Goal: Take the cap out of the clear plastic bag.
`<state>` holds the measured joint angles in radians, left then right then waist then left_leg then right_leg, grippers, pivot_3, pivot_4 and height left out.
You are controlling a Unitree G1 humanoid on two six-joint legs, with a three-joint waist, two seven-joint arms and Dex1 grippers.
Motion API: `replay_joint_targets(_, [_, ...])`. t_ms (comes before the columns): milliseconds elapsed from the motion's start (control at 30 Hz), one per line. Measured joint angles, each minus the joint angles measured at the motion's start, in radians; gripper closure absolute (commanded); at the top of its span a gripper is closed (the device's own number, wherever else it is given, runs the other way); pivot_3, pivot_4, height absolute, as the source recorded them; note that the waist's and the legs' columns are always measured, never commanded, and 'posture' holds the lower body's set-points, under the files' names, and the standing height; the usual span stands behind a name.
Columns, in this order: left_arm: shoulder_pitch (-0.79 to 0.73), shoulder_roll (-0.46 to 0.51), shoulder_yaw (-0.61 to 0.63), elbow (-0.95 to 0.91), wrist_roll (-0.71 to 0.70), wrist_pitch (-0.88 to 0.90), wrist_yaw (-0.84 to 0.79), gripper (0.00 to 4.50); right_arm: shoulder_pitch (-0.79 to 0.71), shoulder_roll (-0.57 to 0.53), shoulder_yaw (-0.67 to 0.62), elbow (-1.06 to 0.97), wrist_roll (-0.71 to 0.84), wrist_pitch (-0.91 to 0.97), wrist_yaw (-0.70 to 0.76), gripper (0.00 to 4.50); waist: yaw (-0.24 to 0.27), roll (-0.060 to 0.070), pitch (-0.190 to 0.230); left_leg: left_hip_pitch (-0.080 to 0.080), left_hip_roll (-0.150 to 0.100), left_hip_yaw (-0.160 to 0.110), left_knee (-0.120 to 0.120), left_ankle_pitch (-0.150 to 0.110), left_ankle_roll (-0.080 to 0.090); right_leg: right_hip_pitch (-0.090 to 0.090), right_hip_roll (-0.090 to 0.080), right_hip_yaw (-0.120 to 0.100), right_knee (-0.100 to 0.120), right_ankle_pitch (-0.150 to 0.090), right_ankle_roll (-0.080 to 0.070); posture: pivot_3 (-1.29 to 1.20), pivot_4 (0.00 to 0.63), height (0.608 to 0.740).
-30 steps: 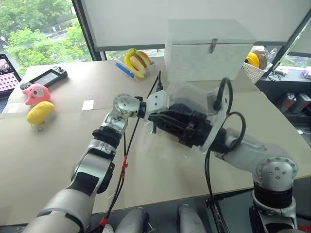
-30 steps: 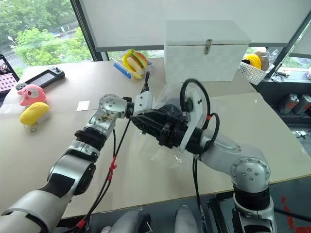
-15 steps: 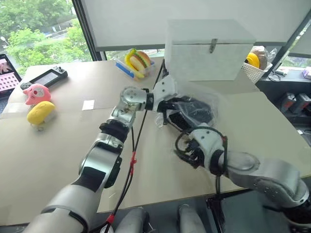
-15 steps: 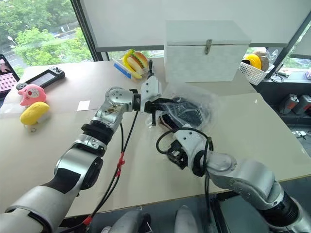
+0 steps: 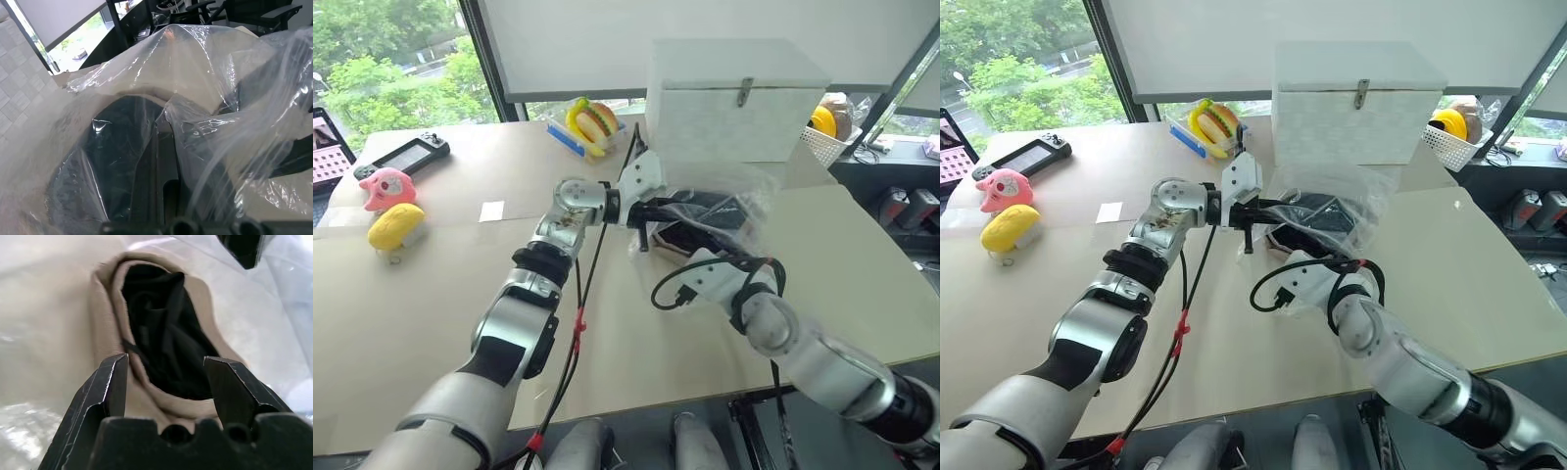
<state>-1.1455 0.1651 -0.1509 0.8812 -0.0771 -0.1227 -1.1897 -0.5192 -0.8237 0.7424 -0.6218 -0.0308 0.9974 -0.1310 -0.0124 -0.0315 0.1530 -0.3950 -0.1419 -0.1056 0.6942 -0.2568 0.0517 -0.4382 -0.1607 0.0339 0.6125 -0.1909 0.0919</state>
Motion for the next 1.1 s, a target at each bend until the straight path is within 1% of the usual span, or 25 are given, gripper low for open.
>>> replay_joint_targets(100, [0.0, -0.001, 0.0, 0.004, 0.0, 0.001, 0.001, 4.41, 0.011, 0.051, 0.039, 0.106, -0.078, -0.044, 0.038, 1.46, -0.001, 0.0, 0.0, 0.0, 0.0, 0.0, 0.0, 0.0, 0.0, -0.001, 0.0, 0.0, 0.0, 0.0, 0.0, 0.0, 0.15, 0.737])
replay_joint_targets(233, [0.0, -0.001, 0.0, 0.004, -0.001, 0.016, 0.003, 4.41, 0.029, 0.078, 0.032, 0.153, -0.132, -0.095, 0.113, 1.46, -0.002, 0.0, 0.0, -0.001, 0.0, 0.0, 0.0, 0.0, 0.001, -0.001, 0.0, 0.0, 0.0, 0.0, 0.0, 0.0, 0.15, 0.737])
replay_joint_targets(333, [0.0, 0.0, 0.0, 0.004, -0.001, 0.017, 0.008, 4.41, 0.058, 0.114, -0.003, 0.19, -0.163, -0.122, 0.143, 1.46, -0.001, 0.0, 0.0, -0.001, 0.0, 0.0, 0.0, 0.0, 0.0, -0.001, 0.0, 0.0, 0.0, 0.0, 0.0, 0.0, 0.15, 0.737])
replay_joint_targets(500, [0.0, 0.001, 0.0, -0.003, -0.002, 0.028, 0.01, 4.41, 0.048, 0.17, -0.031, 0.302, -0.247, -0.156, 0.15, 1.46, -0.003, 0.0, 0.0, 0.0, 0.0, 0.0, 0.001, 0.0, 0.0, -0.001, 0.001, 0.0, 0.0, 0.002, -0.001, 0.0, 0.15, 0.737])
replay_joint_targets(767, [0.0, 0.002, 0.0, -0.009, -0.002, 0.039, 0.017, 4.41, 0.014, 0.285, -0.119, 0.506, -0.36, -0.226, 0.145, 1.46, -0.004, 0.0, 0.0, 0.0, 0.0, 0.0, 0.0, 0.0, 0.0, -0.001, 0.001, 0.0, 0.0, 0.002, -0.001, 0.0, 0.15, 0.737])
replay_joint_targets(800, [0.001, 0.003, 0.0, -0.009, -0.002, 0.039, 0.019, 4.5, 0.015, 0.3, -0.129, 0.523, -0.369, -0.24, 0.149, 1.97, -0.005, 0.0, 0.0, 0.0, 0.0, 0.0, 0.0, 0.0, -0.001, -0.001, 0.001, 0.0, 0.0, 0.002, -0.001, 0.0, 0.15, 0.737])
replay_joint_targets(833, [0.001, 0.003, 0.0, -0.009, -0.002, 0.039, 0.02, 4.5, 0.016, 0.315, -0.132, 0.539, -0.378, -0.254, 0.151, 2.12, -0.006, 0.0, 0.0, 0.0, 0.001, 0.0, 0.0, 0.001, -0.001, -0.001, 0.001, 0.0, 0.0, 0.002, -0.002, 0.0, 0.15, 0.737])
replay_joint_targets(867, [0.001, 0.003, 0.0, -0.009, -0.002, 0.039, 0.021, 4.5, 0.019, 0.328, -0.136, 0.548, -0.384, -0.264, 0.152, 2.53, -0.007, 0.0, 0.0, 0.0, 0.001, 0.0, 0.0, 0.001, -0.001, -0.001, 0.001, 0.0, 0.0, 0.002, -0.002, 0.0, 0.15, 0.737])
replay_joint_targets(1000, [0.001, 0.005, 0.0, -0.009, -0.002, 0.039, 0.022, 4.5, 0.028, 0.37, -0.146, 0.572, -0.41, -0.312, 0.175, 3.89, -0.013, 0.0, 0.0, 0.0, 0.001, 0.0, 0.0, 0.001, -0.001, -0.001, 0.002, 0.001, 0.001, 0.002, -0.002, 0.0, 0.15, 0.737])
replay_joint_targets(1067, [0.001, 0.007, 0.0, -0.009, -0.002, 0.039, 0.022, 4.5, 0.028, 0.379, -0.165, 0.572, -0.425, -0.333, 0.187, 4.47, -0.016, 0.0, 0.0, 0.0, 0.001, 0.0, 0.0, 0.001, -0.001, -0.001, 0.002, 0.001, 0.0, 0.002, -0.002, 0.0, 0.15, 0.737])
replay_joint_targets(1100, [0.001, 0.009, 0.0, -0.009, -0.002, 0.039, 0.022, 4.5, 0.028, 0.382, -0.171, 0.572, -0.434, -0.342, 0.194, 4.47, -0.018, 0.0, 0.0, 0.0, 0.001, 0.0, 0.0, 0.001, -0.001, -0.001, 0.002, 0.001, 0.001, 0.002, -0.002, 0.0, 0.15, 0.737])
